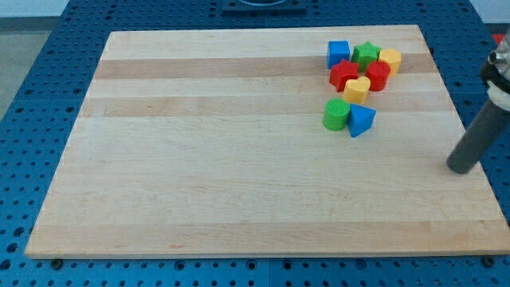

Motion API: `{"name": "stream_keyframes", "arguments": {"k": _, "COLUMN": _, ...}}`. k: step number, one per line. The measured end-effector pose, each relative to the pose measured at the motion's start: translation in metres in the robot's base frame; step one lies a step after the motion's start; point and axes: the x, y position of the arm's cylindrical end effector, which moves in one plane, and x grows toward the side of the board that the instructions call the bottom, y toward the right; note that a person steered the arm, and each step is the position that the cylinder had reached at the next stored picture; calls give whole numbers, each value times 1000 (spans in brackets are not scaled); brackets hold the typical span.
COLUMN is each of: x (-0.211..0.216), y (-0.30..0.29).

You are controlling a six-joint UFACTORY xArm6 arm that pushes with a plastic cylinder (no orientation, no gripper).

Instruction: Move green circle left to the blue triangle

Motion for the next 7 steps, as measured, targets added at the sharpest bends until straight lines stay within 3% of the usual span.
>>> {"name": "stream_keyframes", "arguments": {"k": 3, "x": -33, "y": -33}}
{"name": "stream_keyframes", "arguments": {"k": 7, "x": -38, "y": -76}}
